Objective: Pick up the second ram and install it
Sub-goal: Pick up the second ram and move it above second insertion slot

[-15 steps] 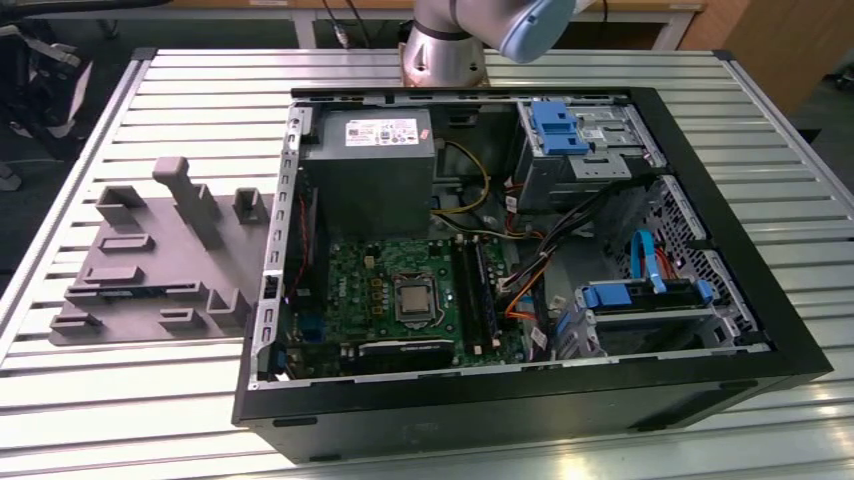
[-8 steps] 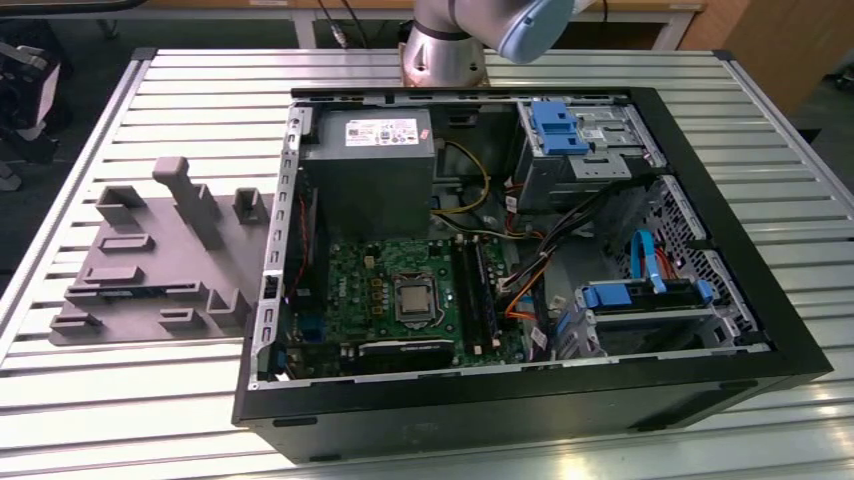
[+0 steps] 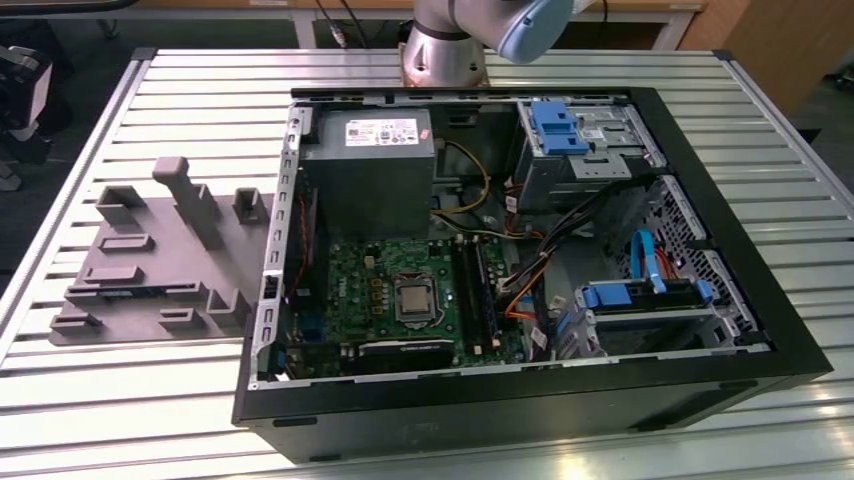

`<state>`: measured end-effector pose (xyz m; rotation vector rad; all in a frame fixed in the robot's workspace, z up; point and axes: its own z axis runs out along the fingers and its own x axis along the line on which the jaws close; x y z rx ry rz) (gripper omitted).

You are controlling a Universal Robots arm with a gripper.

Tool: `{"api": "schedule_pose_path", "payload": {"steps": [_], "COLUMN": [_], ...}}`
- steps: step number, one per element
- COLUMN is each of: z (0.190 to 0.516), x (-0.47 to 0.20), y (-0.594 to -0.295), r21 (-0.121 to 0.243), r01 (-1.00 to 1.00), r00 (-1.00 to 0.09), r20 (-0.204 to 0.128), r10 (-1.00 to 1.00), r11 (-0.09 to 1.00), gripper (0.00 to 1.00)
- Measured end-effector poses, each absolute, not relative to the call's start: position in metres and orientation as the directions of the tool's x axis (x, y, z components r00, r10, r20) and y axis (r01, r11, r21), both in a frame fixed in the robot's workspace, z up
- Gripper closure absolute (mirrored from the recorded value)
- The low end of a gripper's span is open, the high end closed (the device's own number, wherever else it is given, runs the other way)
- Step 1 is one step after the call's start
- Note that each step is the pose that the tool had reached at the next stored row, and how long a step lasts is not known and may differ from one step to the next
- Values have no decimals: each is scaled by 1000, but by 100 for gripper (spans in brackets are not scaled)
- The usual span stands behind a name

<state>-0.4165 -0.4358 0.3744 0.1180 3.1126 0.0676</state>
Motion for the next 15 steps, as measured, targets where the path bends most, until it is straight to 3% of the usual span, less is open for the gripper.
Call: {"api": "schedule_pose_path", "payload": {"steps": [15], "z": [374], "x": [-417], "y": [-436], "r21": [44], "r01": [20], "r00": [-999], "r20": [-24], "r10": [21], "r11": [999], "gripper": [89]}}
